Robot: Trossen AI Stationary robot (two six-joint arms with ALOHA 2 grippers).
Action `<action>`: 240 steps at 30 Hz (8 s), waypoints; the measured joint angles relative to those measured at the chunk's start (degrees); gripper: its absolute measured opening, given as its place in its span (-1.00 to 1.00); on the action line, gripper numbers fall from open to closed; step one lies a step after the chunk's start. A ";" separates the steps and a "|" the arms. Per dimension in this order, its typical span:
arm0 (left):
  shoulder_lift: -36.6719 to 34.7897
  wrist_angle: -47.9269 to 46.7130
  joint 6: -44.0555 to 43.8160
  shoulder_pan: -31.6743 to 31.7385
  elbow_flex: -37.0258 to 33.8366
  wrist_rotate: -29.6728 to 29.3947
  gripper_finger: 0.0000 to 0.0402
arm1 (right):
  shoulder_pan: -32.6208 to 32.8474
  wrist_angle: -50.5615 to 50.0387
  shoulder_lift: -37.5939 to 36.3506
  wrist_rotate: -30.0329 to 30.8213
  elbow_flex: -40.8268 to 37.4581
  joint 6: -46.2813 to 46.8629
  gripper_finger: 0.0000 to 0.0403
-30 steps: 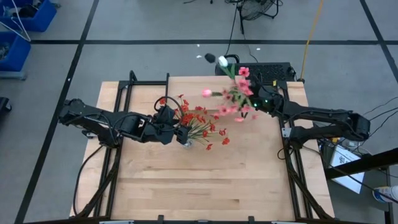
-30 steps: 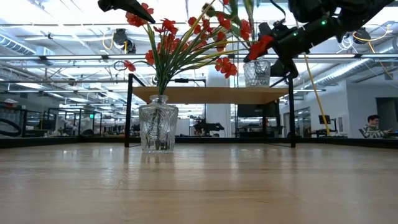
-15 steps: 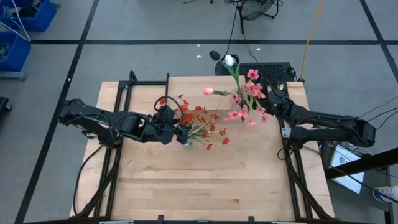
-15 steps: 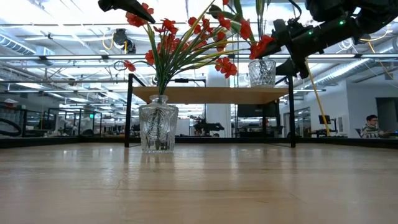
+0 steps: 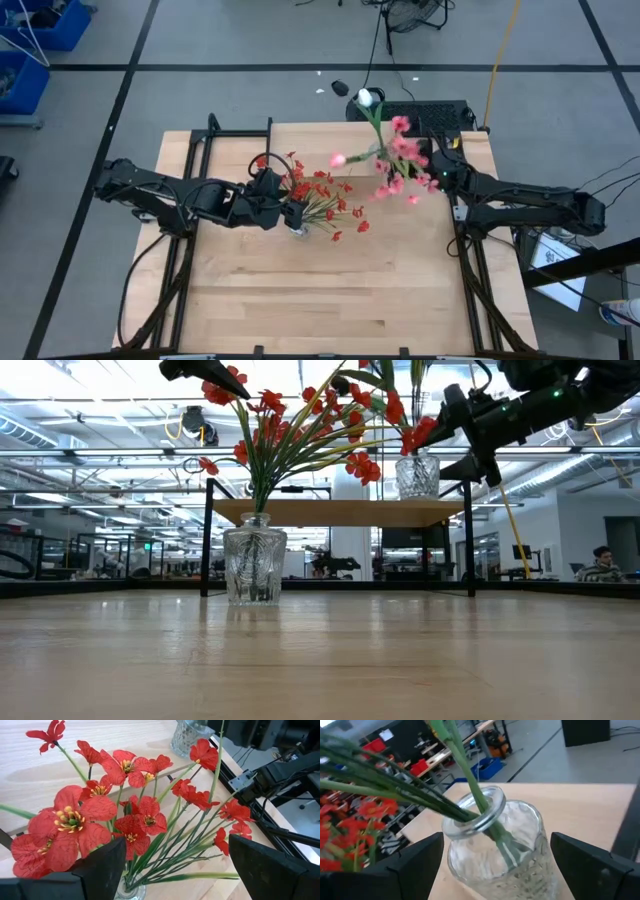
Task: Pick and place flowers into a vace then onto a shelf
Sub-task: Adjust the transparent vase on the shelf, then put the transparent vase on the shelf
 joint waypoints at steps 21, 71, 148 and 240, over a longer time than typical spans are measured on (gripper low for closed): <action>0.00 0.01 2.03 1.51 0.00 2.73 0.75 | 6.74 -0.33 -3.52 8.85 0.02 -7.59 0.77; 32.74 -4.66 -32.42 -15.93 -0.02 -1.62 0.75 | 17.72 -10.34 -12.42 13.62 0.09 -6.85 0.77; 29.71 5.12 -23.75 -3.72 -5.49 -18.72 0.43 | 17.81 -24.08 -12.53 8.53 -3.43 1.20 0.77; 25.52 28.49 22.58 23.42 -5.38 -12.09 0.63 | 17.88 -23.42 -12.88 7.00 -5.88 8.92 0.77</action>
